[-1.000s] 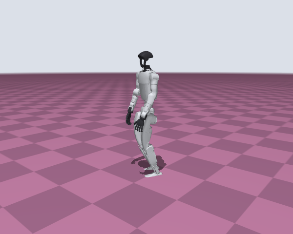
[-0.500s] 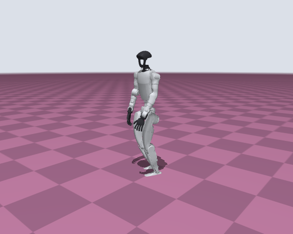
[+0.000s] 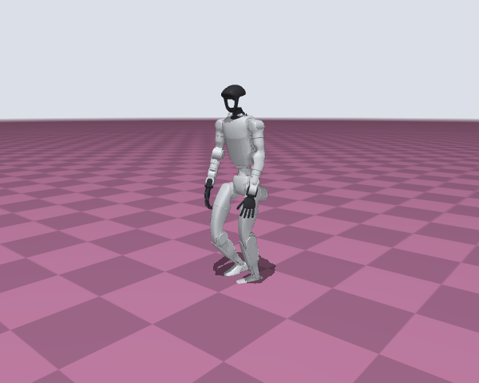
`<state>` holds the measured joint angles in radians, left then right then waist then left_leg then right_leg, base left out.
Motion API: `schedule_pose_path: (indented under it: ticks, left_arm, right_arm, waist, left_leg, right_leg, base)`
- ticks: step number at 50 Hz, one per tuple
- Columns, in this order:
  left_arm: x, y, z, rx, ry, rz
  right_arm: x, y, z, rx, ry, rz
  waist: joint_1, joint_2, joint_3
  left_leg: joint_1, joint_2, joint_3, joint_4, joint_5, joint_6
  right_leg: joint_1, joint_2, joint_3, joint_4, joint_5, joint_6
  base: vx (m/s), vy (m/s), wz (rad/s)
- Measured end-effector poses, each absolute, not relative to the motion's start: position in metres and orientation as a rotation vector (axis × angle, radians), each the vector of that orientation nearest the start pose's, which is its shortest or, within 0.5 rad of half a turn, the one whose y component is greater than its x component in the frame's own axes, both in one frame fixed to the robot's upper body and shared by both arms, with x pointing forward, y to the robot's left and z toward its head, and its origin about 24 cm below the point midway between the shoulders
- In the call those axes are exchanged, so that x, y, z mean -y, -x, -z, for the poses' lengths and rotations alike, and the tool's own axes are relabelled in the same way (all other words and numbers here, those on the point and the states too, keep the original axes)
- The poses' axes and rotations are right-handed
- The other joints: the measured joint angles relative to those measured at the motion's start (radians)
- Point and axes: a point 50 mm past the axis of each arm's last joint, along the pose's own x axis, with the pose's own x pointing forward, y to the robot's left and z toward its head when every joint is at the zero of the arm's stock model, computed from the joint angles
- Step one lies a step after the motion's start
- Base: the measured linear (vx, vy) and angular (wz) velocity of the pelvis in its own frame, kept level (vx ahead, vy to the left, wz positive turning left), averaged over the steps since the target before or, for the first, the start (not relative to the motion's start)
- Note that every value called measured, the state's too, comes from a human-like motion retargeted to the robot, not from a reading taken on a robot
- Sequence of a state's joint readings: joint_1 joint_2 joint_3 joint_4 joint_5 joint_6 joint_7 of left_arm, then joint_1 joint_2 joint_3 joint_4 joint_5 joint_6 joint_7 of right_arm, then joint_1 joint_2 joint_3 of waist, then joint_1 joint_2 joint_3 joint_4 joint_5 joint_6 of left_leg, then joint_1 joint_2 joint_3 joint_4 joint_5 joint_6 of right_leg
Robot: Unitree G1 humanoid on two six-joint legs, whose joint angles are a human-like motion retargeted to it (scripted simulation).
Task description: Walk
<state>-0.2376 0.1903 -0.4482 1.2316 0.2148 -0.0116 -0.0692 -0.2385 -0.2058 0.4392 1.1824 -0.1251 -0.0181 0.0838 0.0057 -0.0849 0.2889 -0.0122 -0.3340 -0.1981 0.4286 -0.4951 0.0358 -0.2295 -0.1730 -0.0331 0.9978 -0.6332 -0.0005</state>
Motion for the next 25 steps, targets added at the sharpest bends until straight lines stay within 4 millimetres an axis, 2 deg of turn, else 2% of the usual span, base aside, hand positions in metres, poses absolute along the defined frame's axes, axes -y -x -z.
schedule_pose_path:
  ticks: [4, 8, 10, 15, 17, 20, 25]
  left_arm:
    - [-0.188, -0.175, 0.143, -1.038, -0.631, 0.388]
    - [-0.195, -0.178, 0.141, -1.046, -0.598, 0.328]
    - [-0.197, -0.183, 0.139, -1.035, -0.578, 0.298]
    - [-0.195, -0.188, 0.136, -0.998, -0.546, 0.270]
    - [-0.195, -0.194, 0.133, -0.972, -0.536, 0.260]
    - [-0.194, -0.197, 0.131, -0.946, -0.530, 0.256]
    - [-0.191, -0.199, 0.129, -0.920, -0.503, 0.239]
  right_arm:
    - [0.174, -0.190, 0.134, -0.940, 0.545, -0.397]
    - [0.170, -0.195, 0.131, -0.922, 0.523, -0.383]
    - [0.170, -0.198, 0.130, -0.915, 0.513, -0.374]
    - [0.175, -0.189, 0.134, -0.945, 0.483, -0.343]
    - [0.178, -0.188, 0.135, -0.955, 0.476, -0.328]
    - [0.182, -0.178, 0.139, -0.988, 0.463, -0.307]
    - [0.190, -0.160, 0.148, -1.061, 0.444, -0.270]
  waist:
    - [-0.042, -0.044, -0.005]
    - [-0.079, -0.050, -0.021]
    - [-0.094, -0.027, -0.025]
    - [-0.111, -0.014, -0.026]
    - [-0.111, 0.021, -0.034]
    - [-0.108, 0.017, -0.041]
    - [-0.109, 0.046, -0.055]
  left_leg:
    - [0.021, -0.052, -0.028, -0.059, 0.021, 0.006]
    - [0.066, -0.047, -0.072, -0.172, 0.057, 0.009]
    - [0.097, -0.009, -0.094, -0.234, 0.067, 0.006]
    - [0.156, 0.018, -0.122, -0.267, 0.047, 0.012]
    - [0.170, 0.070, -0.123, -0.280, 0.028, 0.002]
    - [0.192, 0.062, -0.123, -0.246, -0.005, 0.001]
    - [0.215, 0.090, -0.044, -0.085, -0.085, -0.034]
  right_leg:
    - [-0.156, -0.020, 0.054, 0.166, -0.013, -0.007]
    - [-0.297, 0.006, 0.074, 0.173, 0.027, 0.003]
    - [-0.345, 0.045, 0.063, 0.110, 0.060, 0.010]
    - [-0.421, 0.089, 0.058, -0.098, 0.135, 0.062]
    - [-0.421, 0.132, 0.031, -0.246, 0.187, 0.078]
    - [-0.443, 0.134, 0.028, -0.327, 0.214, 0.104]
    - [-0.414, 0.151, -0.013, -0.331, 0.290, 0.102]
  base:
    - [0.15, 0.08, 0.57]
    - [0.23, 0.07, 0.41]
    - [0.28, 0.05, 0.32]
    - [0.33, 0.02, 0.22]
    - [0.38, -0.01, 0.07]
    - [0.40, -0.02, 0.15]
    - [0.48, -0.04, 0.30]
